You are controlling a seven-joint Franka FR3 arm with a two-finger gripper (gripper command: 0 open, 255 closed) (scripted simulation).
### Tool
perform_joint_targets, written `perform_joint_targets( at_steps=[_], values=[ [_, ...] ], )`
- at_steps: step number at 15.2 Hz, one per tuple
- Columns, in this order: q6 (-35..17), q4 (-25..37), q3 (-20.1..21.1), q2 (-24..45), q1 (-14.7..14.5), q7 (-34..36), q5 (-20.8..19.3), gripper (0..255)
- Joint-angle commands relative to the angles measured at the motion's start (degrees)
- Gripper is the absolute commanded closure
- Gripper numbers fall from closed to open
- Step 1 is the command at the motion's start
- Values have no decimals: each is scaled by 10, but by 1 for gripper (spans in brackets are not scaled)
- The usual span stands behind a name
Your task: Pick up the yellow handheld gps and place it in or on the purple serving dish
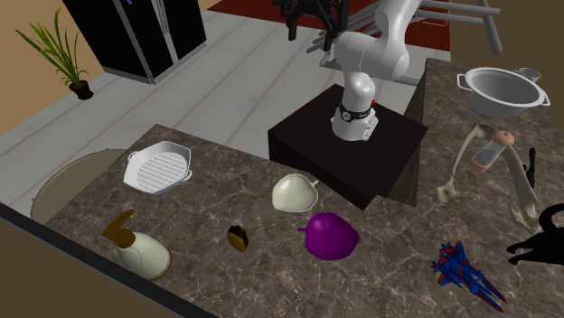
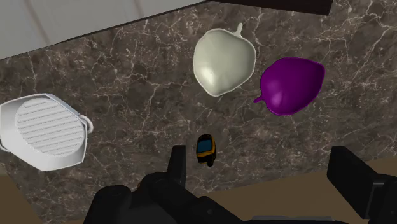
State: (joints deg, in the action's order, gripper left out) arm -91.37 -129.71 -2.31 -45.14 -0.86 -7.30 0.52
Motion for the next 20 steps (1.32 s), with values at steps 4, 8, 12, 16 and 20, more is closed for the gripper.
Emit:
perform_joint_targets(
  at_steps=[4,8,12,16,20],
  values=[
    [-72,-50,8,9,-3,-3,-5,0],
    [-170,-105,18,36,-7,-4,-13,0],
    [-272,-145,28,80,-10,-4,-24,0],
    [-376,-171,38,142,-9,1,-38,0],
    [-478,-179,51,219,-3,13,-61,0]
  ],
)
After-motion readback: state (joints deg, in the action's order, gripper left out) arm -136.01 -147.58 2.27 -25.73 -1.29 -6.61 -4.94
